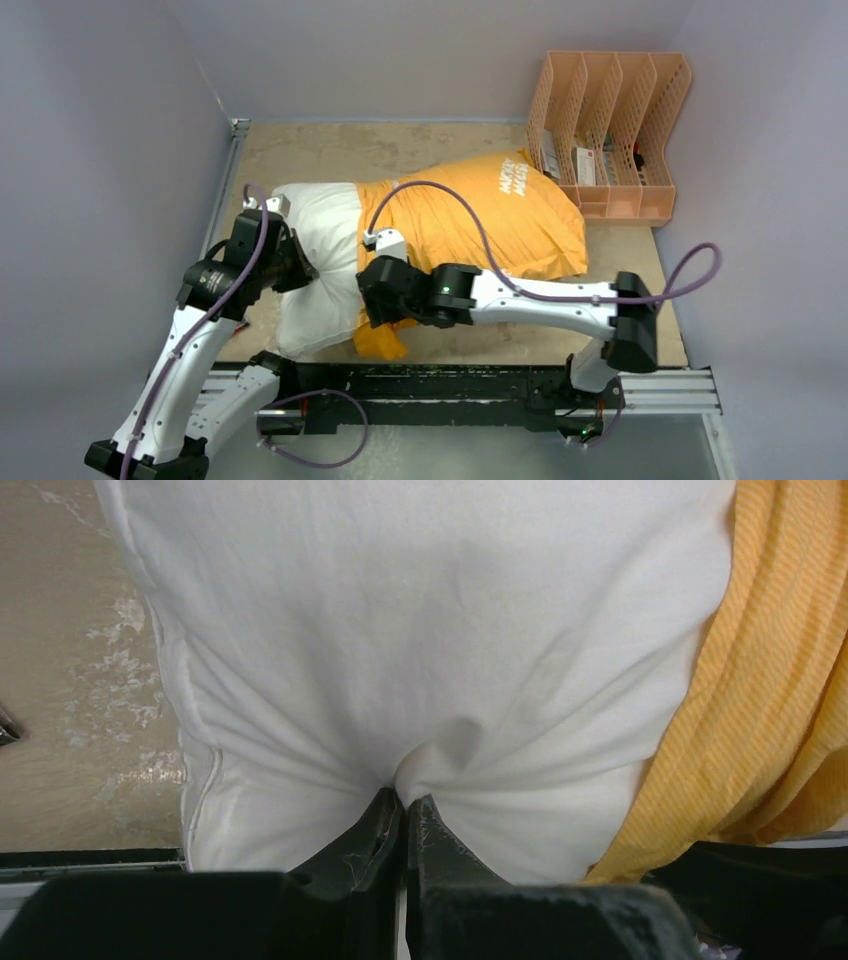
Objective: Remove the pillowcase from the pillow
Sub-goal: Remove the pillow from the pillowcase.
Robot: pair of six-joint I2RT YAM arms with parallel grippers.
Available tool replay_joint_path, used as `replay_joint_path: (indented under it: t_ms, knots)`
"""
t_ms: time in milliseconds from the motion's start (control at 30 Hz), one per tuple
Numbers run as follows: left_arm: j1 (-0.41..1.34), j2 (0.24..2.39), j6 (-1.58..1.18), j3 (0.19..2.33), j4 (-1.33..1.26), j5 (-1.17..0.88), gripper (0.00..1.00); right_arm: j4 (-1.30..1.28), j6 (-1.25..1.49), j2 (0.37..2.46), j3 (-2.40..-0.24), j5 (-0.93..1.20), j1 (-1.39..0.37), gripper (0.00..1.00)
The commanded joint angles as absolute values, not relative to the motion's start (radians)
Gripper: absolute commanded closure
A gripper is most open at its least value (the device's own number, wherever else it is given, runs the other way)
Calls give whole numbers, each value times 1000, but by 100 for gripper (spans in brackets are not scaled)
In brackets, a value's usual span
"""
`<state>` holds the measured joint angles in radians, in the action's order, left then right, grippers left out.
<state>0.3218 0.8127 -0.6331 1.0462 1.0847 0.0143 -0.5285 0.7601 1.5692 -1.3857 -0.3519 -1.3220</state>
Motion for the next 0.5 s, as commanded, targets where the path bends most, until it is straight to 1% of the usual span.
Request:
replay_joint_path:
  t_ms: [0, 67, 100, 133, 200, 233, 300, 333, 400, 467]
  knots:
    - [320, 827, -639, 1084, 977, 113, 100, -726, 902, 1673, -1543, -599, -1322, 60]
    - [321, 851, -633, 1095, 982, 147, 100, -831, 968, 1641, -1547, -709, -1323, 87]
    - [320, 864, -628, 1105, 993, 178, 100, -870, 1017, 1599, -1507, -735, -1323, 95]
    - [321, 867, -618, 1110, 994, 218, 100, -878, 1041, 1544, -1449, -747, -1322, 100]
    - [319, 863, -600, 1104, 975, 322, 100, -816, 1003, 1412, -1282, -753, -1318, 100]
    - [319, 866, -584, 1107, 970, 369, 100, -760, 947, 1347, -1199, -710, -1303, 100]
    - [314, 906, -549, 1134, 983, 447, 100, -636, 832, 1216, -1041, -530, -1268, 100]
    - [305, 931, -528, 1148, 982, 474, 100, -626, 842, 1162, -976, -504, -1263, 100]
    - [276, 964, -496, 1163, 949, 503, 100, -682, 960, 1067, -880, -510, -1261, 100]
    - [227, 982, -478, 1169, 909, 487, 100, -723, 1024, 979, -820, -517, -1260, 100]
